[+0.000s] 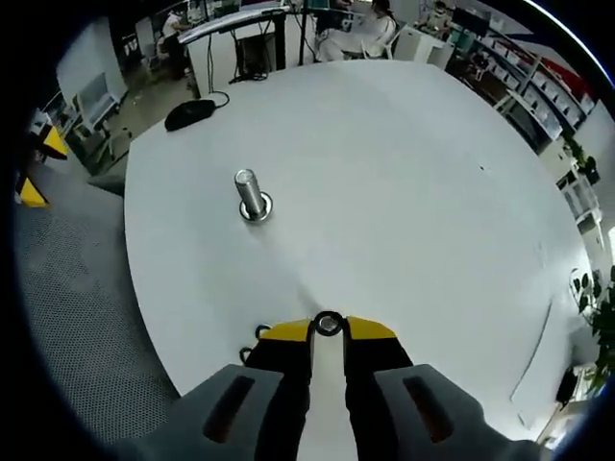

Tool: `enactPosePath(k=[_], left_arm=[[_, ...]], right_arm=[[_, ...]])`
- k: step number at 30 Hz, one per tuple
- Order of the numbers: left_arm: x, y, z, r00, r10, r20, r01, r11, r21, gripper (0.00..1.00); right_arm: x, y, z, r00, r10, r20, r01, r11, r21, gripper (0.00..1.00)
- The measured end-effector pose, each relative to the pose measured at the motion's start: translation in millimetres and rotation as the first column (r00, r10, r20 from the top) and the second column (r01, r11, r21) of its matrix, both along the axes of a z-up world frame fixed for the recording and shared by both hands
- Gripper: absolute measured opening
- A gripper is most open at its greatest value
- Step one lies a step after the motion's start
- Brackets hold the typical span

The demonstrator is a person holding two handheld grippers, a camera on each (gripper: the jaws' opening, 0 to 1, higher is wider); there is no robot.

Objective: Place the washer onto the threaded stud by aligning its center hole with the stud, sliding it down to the base, and recovering from edge contact or off-axis alignment until the washer reaches the visible bottom stop.

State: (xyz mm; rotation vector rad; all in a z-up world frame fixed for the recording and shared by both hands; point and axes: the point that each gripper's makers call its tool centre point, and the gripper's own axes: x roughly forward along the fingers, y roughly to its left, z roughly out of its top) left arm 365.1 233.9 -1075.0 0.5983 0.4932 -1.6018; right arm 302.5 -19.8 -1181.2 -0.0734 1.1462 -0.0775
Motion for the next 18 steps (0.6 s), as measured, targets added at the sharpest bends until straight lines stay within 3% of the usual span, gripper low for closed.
enactPosePath(k=[18], left_arm=[[-1.2,-0.6,-2.2,1.0,-0.004,-0.002,0.004,1.0,0.008,0.25]], right_arm=[[-3.7,-4.6,-19.7,0.999,0.009,-0.052,-0.007,1.0,0.026,0.14]])
